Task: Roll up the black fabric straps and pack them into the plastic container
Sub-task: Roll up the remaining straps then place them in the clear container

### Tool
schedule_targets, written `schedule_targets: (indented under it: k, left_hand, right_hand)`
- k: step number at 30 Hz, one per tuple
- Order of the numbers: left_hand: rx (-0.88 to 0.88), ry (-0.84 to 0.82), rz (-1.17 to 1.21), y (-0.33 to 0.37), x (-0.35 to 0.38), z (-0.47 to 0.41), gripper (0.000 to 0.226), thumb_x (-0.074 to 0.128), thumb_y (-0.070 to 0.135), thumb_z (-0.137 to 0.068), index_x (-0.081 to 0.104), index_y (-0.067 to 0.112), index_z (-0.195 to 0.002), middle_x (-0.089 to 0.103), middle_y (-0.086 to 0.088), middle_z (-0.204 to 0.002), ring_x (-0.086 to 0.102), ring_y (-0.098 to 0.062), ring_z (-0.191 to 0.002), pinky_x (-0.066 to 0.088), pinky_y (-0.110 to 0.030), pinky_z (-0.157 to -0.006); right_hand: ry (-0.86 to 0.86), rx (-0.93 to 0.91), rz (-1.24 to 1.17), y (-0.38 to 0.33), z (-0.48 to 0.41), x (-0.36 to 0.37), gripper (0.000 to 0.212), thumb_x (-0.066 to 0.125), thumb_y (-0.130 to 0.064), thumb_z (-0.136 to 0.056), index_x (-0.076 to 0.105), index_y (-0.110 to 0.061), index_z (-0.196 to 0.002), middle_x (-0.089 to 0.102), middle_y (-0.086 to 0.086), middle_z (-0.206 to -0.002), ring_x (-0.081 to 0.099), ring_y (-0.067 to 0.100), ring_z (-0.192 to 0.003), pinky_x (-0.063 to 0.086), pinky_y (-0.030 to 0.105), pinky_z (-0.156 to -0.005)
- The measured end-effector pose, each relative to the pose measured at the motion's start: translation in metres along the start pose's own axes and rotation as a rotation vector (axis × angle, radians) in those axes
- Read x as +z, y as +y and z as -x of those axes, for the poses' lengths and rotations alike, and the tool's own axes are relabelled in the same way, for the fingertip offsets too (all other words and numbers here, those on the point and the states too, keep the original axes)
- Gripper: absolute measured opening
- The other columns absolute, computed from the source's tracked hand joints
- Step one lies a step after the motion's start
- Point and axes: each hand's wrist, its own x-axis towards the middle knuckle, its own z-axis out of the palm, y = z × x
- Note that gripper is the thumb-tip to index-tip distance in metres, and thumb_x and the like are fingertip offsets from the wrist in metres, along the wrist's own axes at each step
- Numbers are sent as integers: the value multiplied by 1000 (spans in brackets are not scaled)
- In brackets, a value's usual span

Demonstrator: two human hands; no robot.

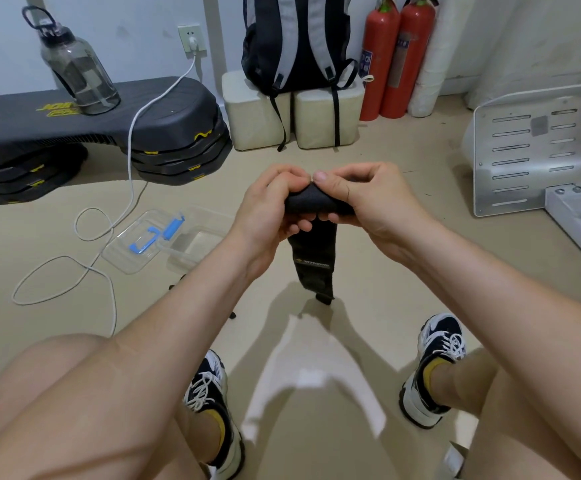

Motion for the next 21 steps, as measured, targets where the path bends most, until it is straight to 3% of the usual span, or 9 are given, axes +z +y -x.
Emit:
schedule_targets:
  k: [3,6,10,12,14,16,17,19,21]
  left_hand:
    - [-44,34,-26,0,1,0,16,51,23,-94,65,25,-87,66,-4,-82,62,-18,-66,42,-24,-55]
    - [-27,102,64,-1,2,-2,14,57,13,-94,64,20,-84,63,-3,-84,61,-19,-68,42,-21,-50]
    - [-7,208,207,1,-2,-8,16,56,9,-96,61,20,-85,61,-5,-86,60,-22,-65,42,-20,-45]
    - [-23,261,291,3,-5,-9,16,54,7,-97,58,19,-87,62,-7,-87,60,-24,-61,41,-21,-45]
    - [-35,295,342,3,-5,-9,16,53,6,-97,56,19,-88,62,-8,-85,58,-25,-59,41,-22,-47]
    - [-27,321,378,2,-1,-9,13,53,6,-97,54,17,-90,62,-5,-79,58,-21,-59,43,-24,-50]
    - [-26,335,398,1,3,-9,9,54,7,-97,54,15,-94,61,-5,-77,58,-19,-59,45,-26,-52]
    - [-44,347,445,-3,13,-6,11,57,13,-98,49,11,-104,60,-8,-85,61,-16,-63,53,-28,-57]
    - [-65,314,452,-10,21,-4,19,60,21,-98,45,11,-107,62,-18,-95,67,-23,-76,59,-38,-74]
  right_hand:
    - [19,33,15,0,-2,0,23,74,-22,-89,72,1,-90,67,15,-84,62,17,-55,51,19,-52]
    - [-13,63,78,0,-1,1,28,73,-30,-90,71,-3,-99,67,15,-92,62,16,-59,55,23,-54]
    - [81,59,357,-11,-7,-11,58,66,-61,-83,50,-24,-126,47,3,-120,57,15,-100,61,36,-62]
    - [135,96,557,-19,-7,-25,68,61,-72,-78,50,-15,-113,47,2,-116,56,15,-101,60,36,-68]
    - [-120,254,615,-21,-2,-31,71,56,-76,-75,59,-9,-99,62,3,-102,64,14,-91,58,32,-73]
    - [-350,279,507,-11,5,-18,52,59,-68,-78,66,-23,-103,71,-3,-105,68,11,-95,55,29,-78]
    - [-345,203,392,-3,8,-8,37,62,-58,-85,67,-27,-104,72,-6,-106,67,7,-97,55,27,-79]
    - [-155,69,121,10,7,12,18,62,-38,-95,70,-23,-101,74,-7,-97,68,-4,-86,55,19,-73]
    - [-26,50,-84,17,4,21,17,63,-29,-97,70,-14,-98,74,-3,-89,69,-3,-76,55,14,-66]
